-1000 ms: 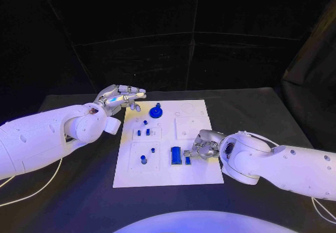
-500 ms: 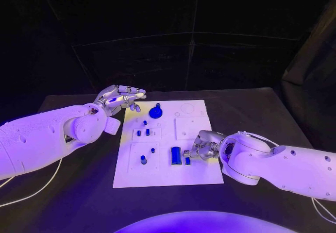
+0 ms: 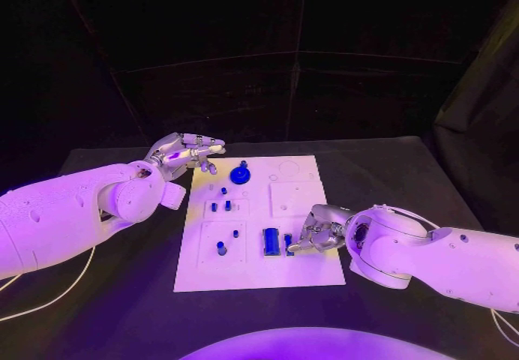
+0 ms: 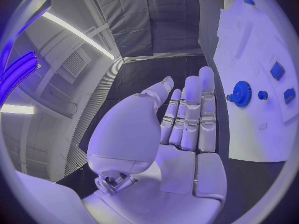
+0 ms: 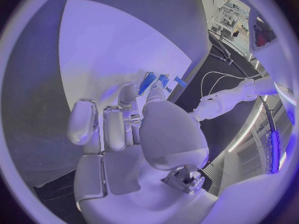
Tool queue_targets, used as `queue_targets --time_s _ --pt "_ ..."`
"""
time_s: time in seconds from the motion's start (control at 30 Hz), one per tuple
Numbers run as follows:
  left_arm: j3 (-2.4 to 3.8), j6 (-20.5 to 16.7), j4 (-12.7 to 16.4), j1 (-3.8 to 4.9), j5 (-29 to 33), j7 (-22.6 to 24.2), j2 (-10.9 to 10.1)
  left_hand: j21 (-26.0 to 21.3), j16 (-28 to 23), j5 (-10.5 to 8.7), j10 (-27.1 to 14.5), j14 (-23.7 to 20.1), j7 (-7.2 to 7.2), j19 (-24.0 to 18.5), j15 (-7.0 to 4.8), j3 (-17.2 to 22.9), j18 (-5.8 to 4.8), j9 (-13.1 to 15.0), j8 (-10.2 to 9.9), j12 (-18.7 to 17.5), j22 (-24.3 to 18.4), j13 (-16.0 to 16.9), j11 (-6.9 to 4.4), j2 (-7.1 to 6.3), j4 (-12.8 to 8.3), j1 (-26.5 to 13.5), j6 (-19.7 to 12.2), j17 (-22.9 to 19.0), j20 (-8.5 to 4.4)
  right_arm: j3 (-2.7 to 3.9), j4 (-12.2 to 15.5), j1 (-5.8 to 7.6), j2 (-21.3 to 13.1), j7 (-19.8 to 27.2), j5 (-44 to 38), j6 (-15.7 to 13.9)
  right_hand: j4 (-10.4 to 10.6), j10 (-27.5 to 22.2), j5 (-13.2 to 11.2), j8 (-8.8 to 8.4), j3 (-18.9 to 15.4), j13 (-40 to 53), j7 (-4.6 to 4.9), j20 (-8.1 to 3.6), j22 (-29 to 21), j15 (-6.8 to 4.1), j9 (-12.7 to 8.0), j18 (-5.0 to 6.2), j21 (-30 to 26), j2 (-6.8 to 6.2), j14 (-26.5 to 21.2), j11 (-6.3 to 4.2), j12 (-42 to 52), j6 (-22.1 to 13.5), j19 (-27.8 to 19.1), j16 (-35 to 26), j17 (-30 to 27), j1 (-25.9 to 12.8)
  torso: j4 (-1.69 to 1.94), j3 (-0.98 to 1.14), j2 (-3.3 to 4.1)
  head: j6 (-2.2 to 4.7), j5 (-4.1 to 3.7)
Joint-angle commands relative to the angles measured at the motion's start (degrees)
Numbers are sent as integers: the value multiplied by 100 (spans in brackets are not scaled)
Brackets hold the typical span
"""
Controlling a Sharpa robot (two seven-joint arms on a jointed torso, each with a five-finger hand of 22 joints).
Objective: Assemble the parts on the task board
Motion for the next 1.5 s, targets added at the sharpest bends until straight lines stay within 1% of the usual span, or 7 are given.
queue_targets --time_s 0.03,0.83,1.13,1.33,1.4,1.43,1.5 --pt "5 63 3 8 9 -7 4 -35 -26 14 -33 -48 -11 6 -13 16 32 -4 34 31 -11 -9 -7 -4 -38 53 -35 -10 -11 0 4 7 12 90 38 195 -38 -22 -32 -16 -9 -6 24 5 -8 19 6 -8 -12 -7 276 3 -37 -23 -53 -22 -4 66 10 -3 1 2 -9" --pt "4 63 6 8 9 -10 3 -35 -26 14 -33 -48 -11 6 -13 16 32 -4 34 31 -11 -9 -7 -4 -38 53 -35 -10 -11 -1 -261 6 234 37 -118 266 -222 -26 89 -22 102 15 28 7 -10 19 35 -7 -21 100 280 2 -42 -20 -52 -33 -7 352 7 -1 5 -9 7" --pt "4 55 -2 8 9 -9 3 -35 -26 14 -33 -48 -11 6 -13 16 32 -4 34 31 -11 -9 -7 -4 -38 53 -35 -10 -11 0 -170 6 113 790 446 -287 -67 -259 -48 -139 -50 -364 98 34 -300 62 16 52 -214 -47 209 64 -646 -225 -241 -290 -310 109 1 2 -3 10 12" --pt "3 50 1 7 9 48 3 -44 -30 10 -40 -61 -4 -1 -7 7 29 -4 54 43 -18 -8 -2 -13 -33 27 -47 -23 -7 4 -193 45 -111 2039 1637 -593 -142 -656 44 -300 44 -748 243 145 -1563 176 -40 305 -1128 -32 -146 203 -1195 -547 -1043 -1461 -1561 329 5 -15 -41 79 -14" --pt "3 46 1 7 9 114 5 -65 -43 9 -40 -80 -11 -17 0 -37 27 -3 74 61 -33 -5 -4 -35 -1 -41 -57 -38 2 5 -324 135 -149 2610 2225 -640 -253 -926 126 -337 105 -992 316 207 -2766 238 -58 517 -2079 35 -599 277 -1503 -634 -1814 -2755 -2824 534 8 -24 -77 115 -35" --pt "3 47 -2 6 10 156 7 -108 -94 7 -39 -136 -24 -60 4 -74 29 -2 95 80 -59 -2 -13 -50 22 -87 -62 -68 8 5 -420 190 -150 2901 2562 -649 -326 -1135 187 -378 148 -1201 349 245 -3072 315 -77 552 -2431 93 -876 387 -1759 -712 -2033 -3391 -3330 683 6 -29 -98 139 -46" --pt "3 46 -12 5 17 241 13 -220 -236 4 -25 -260 -53 -165 -1 -145 30 2 140 119 -127 3 -22 -68 56 -150 -58 -146 20 6 -617 282 -136 3425 3210 -635 -480 -1412 243 -461 197 -1797 533 427 -3492 458 -131 526 -3093 194 -1193 519 -2335 -840 -2257 -4261 -3792 969 -1 -41 -142 157 -49"
